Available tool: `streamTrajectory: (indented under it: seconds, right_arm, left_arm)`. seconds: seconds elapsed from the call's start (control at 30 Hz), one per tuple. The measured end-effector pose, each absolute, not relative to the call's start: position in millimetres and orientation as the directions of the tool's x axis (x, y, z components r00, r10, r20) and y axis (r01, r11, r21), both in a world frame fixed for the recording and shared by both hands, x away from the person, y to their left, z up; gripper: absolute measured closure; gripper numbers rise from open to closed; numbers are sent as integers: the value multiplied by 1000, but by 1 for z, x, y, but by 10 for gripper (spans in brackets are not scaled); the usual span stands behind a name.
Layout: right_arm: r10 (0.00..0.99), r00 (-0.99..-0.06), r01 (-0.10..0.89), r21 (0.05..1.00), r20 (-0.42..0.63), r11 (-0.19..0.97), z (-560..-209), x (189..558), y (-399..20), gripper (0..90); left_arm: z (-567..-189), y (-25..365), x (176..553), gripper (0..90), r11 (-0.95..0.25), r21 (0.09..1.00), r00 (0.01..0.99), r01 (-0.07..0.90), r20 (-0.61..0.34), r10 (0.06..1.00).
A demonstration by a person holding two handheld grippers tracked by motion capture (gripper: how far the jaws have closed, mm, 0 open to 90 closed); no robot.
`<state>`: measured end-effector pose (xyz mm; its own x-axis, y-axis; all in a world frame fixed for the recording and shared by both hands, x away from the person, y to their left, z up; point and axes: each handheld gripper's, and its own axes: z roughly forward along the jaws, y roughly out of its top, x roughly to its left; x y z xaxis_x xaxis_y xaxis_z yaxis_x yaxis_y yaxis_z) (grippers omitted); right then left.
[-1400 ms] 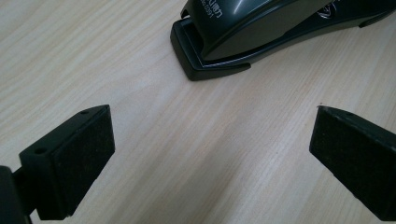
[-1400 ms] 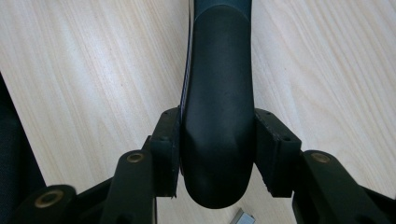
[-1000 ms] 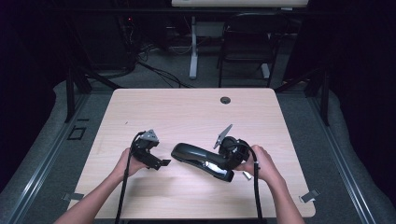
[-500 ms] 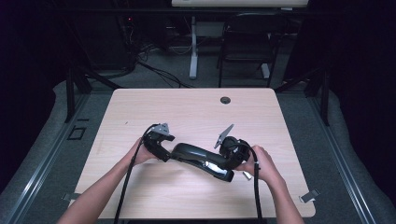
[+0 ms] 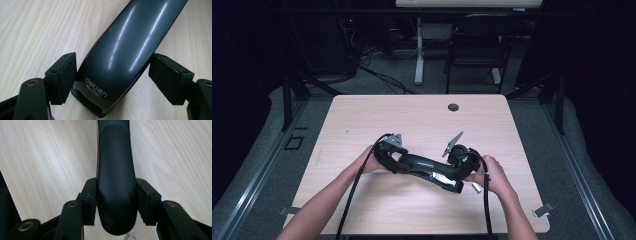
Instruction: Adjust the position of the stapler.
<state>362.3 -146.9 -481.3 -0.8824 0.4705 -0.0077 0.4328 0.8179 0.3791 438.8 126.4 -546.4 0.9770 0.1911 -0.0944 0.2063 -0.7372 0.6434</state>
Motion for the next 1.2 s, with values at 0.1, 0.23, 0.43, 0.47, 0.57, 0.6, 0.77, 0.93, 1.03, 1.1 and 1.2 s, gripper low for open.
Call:
streamTrajectory:
  seconds: [0.1,0.23,0.43,0.47,0.57,0.6,0.77,0.93,1.03,1.1,1.2]
  right_arm:
    - [476,-879,438,380,-8,815,-481,363,-147,553]
    - [480,-877,439,376,-19,816,-481,364,-147,545]
    - [492,-869,441,377,-46,814,-481,368,-145,512]
    - [497,-867,446,385,-40,808,-482,369,-144,508]
    - [497,-867,444,386,-43,808,-482,370,-143,501]
    - [495,-868,442,389,-43,808,-482,370,-143,499]
    - [490,-871,436,392,-44,810,-482,373,-142,488]
    - [478,-877,424,395,-45,815,-483,379,-140,469]
    - [478,-877,424,397,-42,814,-483,382,-140,460]
    - [479,-877,426,391,-43,816,-483,384,-140,452]
    - [483,-875,430,402,-35,809,-484,386,-140,445]
  left_arm:
    - [-546,126,436,247,-739,642,977,207,-91,194]
    - [-545,128,431,264,-749,632,978,199,-85,188]
    - [-545,134,421,312,-749,632,976,200,-64,206]
    - [-545,134,420,316,-752,628,977,198,-61,206]
    - [-544,135,418,324,-752,627,975,203,-58,214]
    - [-544,135,417,324,-753,625,974,205,-58,217]
    - [-543,135,412,339,-767,609,973,204,-39,228]
    - [-542,136,404,347,-764,602,962,231,-25,271]
    - [-544,137,401,347,-750,614,956,246,-27,291]
    - [-544,137,399,348,-747,614,952,255,-23,306]
    - [-544,138,397,349,-739,620,948,265,-29,316]
